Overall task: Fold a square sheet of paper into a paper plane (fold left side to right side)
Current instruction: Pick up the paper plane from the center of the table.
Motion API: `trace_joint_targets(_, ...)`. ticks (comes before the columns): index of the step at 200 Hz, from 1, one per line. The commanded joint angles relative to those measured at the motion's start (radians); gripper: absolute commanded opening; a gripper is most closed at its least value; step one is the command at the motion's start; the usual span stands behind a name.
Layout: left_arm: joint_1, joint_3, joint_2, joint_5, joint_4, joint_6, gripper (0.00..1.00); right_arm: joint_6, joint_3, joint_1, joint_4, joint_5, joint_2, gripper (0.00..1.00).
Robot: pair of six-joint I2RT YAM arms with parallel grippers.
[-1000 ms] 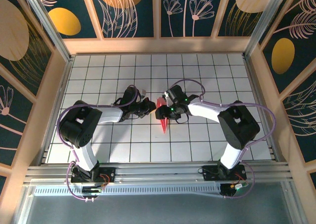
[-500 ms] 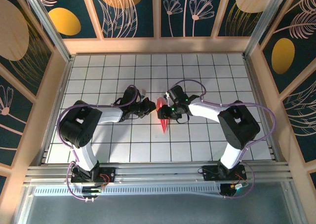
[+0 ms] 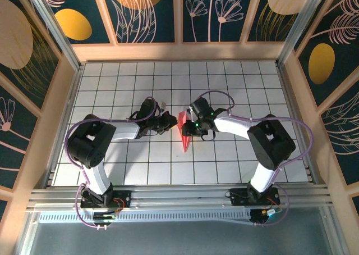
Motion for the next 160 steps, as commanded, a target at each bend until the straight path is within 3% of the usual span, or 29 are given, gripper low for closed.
trace_joint_targets(1,-0.008,0.002,0.022,0.002,0.007,-0.003,0.01,0.006,0.011,0.011,-0.005,0.005,0.023,0.33)
trace_joint_targets(133,-0.023,-0.01,0.032,0.0,0.028,-0.015,0.01,0.078,0.024,0.048,0.003,0.018,0.069,0.23)
trace_joint_targets(160,-0.024,-0.011,0.029,-0.005,0.027,-0.014,0.05,0.09,0.024,0.051,-0.011,0.028,0.069,0.19)
